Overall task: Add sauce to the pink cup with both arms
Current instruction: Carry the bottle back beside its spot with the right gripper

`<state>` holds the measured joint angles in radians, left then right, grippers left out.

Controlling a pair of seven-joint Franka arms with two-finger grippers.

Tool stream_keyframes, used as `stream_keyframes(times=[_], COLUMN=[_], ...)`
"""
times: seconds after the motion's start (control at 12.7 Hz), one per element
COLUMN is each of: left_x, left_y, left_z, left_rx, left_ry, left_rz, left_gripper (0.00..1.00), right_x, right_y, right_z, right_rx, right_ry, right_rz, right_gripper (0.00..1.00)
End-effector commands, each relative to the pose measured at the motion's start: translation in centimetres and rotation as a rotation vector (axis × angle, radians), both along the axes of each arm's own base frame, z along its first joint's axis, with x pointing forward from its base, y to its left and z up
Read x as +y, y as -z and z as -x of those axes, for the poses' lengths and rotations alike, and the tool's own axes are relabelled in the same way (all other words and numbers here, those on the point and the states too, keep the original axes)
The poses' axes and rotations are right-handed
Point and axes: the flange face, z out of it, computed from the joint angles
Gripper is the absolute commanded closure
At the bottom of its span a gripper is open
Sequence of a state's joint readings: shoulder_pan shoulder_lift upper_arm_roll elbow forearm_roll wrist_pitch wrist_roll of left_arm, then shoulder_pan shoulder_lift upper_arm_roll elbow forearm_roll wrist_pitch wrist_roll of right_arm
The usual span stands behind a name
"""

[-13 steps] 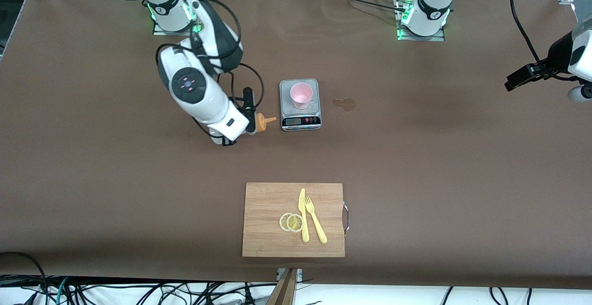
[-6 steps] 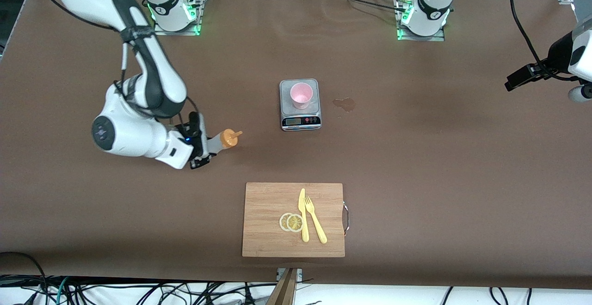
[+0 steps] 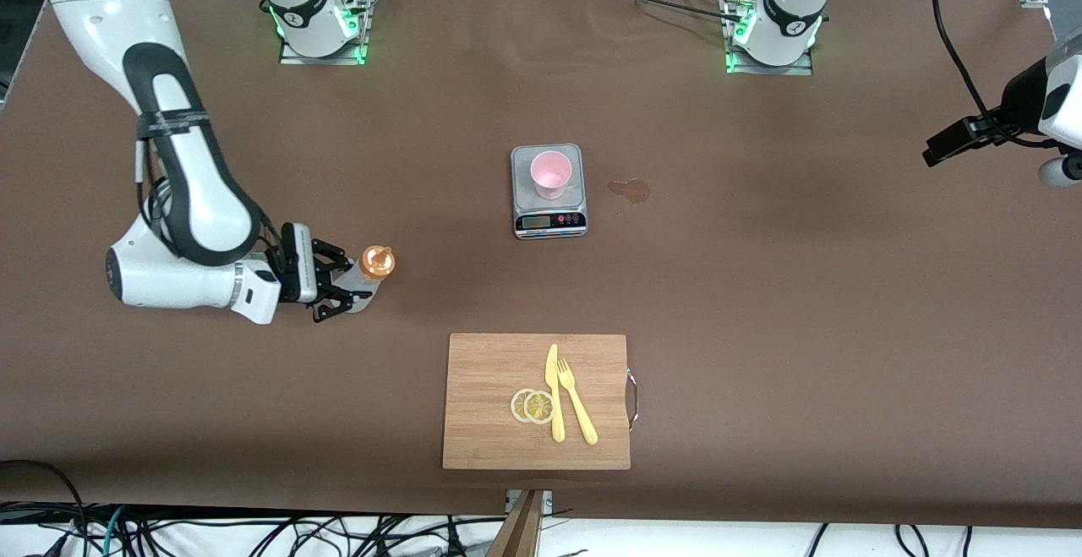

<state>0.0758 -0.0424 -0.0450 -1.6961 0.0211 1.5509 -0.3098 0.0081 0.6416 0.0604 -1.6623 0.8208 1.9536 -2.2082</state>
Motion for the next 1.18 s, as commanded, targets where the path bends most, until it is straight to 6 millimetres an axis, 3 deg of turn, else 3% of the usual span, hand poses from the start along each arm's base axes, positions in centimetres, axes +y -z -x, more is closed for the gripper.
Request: stream_keyframes(times=[0.0, 0.39, 0.71, 0.87, 1.1], left_x=[0.1, 0.1, 0.2, 0.0, 0.0], left_y=[-0.5, -0.5, -0.3, -0.2, -0.1], left_z=[-0.4, -0.4, -0.3, -0.3, -0.3], left_rx=[-0.011, -0.011, -0.005, -0.001, 0.001], left_ry=[0.009, 0.009, 0.004, 0.002, 0.0], left_rz=[0.024, 0.024, 0.026, 0.039, 0.044], left_gripper=[0.0, 0.0, 0.0, 0.0, 0.0], right_x=[-2.3, -9.7, -14.3, -16.6, -18.2], right_y=[1.8, 6.2, 10.4, 11.5, 13.4], right_z=[2.1, 7.6, 12.1, 13.4, 14.7], right_rx=[0.011, 0.042, 0.04, 0.019, 0.034], right_ry=[0.004, 0.023, 0.042, 0.059, 0.087], right_rz=[-0.181, -0.406, -0.56, -0.587, -0.609], right_gripper=[0.53, 0.53, 0.53, 0.53, 0.52])
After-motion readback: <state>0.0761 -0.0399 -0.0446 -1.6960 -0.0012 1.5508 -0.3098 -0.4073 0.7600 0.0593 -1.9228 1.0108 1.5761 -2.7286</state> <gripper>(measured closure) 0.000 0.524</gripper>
